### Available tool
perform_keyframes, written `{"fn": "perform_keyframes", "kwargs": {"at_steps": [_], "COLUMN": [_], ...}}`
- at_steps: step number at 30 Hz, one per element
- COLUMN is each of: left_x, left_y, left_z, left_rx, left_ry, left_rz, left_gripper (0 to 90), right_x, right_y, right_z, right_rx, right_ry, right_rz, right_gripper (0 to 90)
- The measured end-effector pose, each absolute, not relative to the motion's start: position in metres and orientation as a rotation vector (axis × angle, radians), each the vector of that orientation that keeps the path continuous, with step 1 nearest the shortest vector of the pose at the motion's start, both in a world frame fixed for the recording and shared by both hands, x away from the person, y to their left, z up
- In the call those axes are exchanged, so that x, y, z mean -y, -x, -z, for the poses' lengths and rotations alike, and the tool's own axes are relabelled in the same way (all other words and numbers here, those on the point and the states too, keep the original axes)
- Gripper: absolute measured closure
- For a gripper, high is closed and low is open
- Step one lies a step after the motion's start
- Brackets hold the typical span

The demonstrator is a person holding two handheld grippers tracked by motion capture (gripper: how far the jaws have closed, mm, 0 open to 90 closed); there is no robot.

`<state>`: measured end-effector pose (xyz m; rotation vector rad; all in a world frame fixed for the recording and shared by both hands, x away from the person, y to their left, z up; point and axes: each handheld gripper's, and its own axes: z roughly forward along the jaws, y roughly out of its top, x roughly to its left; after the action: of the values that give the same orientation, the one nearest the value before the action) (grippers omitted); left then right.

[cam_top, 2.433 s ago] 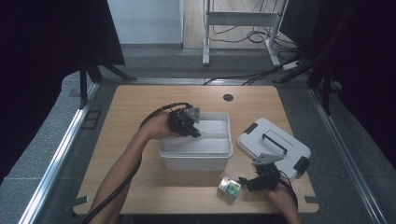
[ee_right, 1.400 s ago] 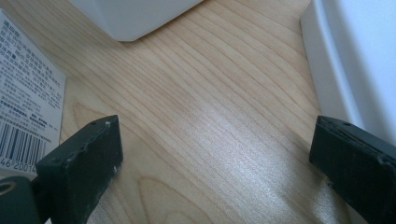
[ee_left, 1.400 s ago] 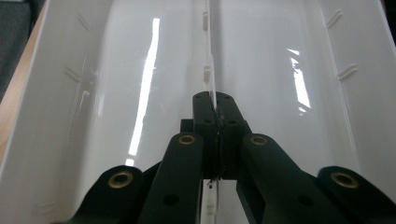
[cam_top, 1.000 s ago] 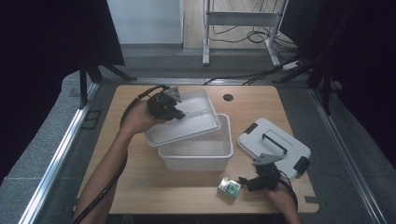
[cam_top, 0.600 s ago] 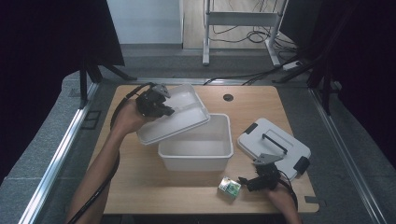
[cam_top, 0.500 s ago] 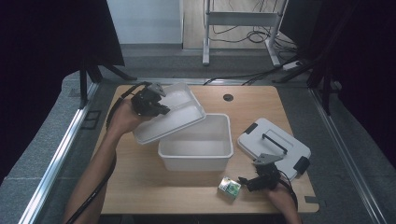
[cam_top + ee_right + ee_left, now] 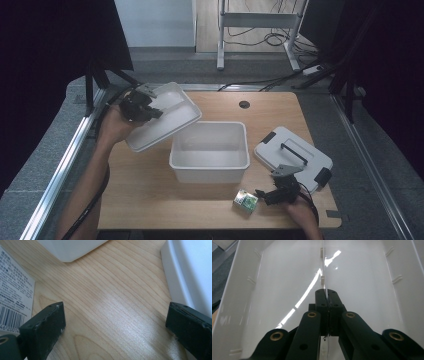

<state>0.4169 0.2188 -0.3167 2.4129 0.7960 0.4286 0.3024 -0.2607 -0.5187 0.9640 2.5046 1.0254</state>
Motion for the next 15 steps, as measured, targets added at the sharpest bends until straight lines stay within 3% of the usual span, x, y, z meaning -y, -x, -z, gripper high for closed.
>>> {"fn": "perform_keyframes", "kwargs": {"at_steps": [15], "left_x": [-0.275], "left_y": [-0.405], "left_z": [0.336], "left_rx": [-0.972], "left_ry": [-2.346], "left_rz": [-0.476], "left_gripper": [89.0], "right_x": [0.261], "right_y": [-0.302], "right_z": [0.519], "right_rx": [-2.505], "right_ry": [-0.966], "right_rz": [-1.025], "right_gripper": [2.1]}}
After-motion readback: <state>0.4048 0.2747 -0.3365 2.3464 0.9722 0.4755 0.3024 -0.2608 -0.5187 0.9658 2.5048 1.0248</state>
